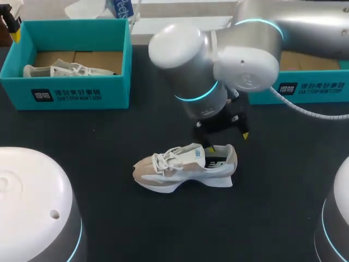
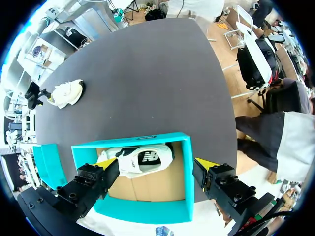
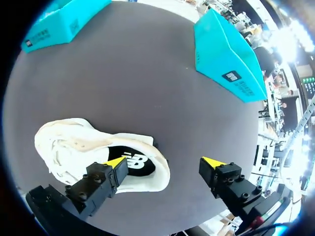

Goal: Take the shoe out of the shoebox, open the shoe tongue, remove and reinsert the insole, then place the shoe into the shoebox

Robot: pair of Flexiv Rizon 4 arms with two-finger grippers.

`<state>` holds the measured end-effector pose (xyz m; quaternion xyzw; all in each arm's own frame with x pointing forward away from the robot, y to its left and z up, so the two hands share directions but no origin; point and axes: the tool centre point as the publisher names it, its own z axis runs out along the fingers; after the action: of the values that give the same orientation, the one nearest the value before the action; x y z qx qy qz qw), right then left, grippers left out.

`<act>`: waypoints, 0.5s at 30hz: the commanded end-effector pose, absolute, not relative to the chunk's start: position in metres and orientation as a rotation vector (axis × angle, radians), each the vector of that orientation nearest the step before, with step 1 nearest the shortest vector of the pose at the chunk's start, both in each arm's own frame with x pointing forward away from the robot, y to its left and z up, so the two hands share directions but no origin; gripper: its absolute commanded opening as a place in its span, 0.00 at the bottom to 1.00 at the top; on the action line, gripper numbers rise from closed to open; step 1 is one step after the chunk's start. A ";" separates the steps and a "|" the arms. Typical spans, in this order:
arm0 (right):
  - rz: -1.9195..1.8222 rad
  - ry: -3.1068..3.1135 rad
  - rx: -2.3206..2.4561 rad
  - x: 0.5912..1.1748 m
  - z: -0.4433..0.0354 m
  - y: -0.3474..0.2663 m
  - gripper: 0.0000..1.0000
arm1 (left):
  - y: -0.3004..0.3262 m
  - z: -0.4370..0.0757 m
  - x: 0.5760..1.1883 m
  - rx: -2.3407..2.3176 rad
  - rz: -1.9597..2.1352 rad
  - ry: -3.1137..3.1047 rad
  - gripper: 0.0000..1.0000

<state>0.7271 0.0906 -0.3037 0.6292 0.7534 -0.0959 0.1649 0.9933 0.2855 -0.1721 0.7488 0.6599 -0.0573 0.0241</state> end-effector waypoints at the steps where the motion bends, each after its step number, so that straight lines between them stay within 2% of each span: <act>1: -0.157 2.218 1.733 0.721 -0.244 0.074 1.00 | 0.285 -0.172 0.992 2.318 -0.172 2.043 1.00; 8: -0.028 2.591 1.435 0.722 -0.183 0.075 1.00 | 0.285 -0.172 0.992 2.318 -0.172 2.043 1.00; 15: -0.061 2.626 1.402 0.723 -0.179 0.073 1.00 | 0.285 -0.172 0.992 2.318 -0.172 2.043 1.00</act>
<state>0.7174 0.0896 -0.1785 0.4688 0.8739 -0.0483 0.1193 0.9933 0.2854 -0.1721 0.7488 0.6598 -0.0573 0.0241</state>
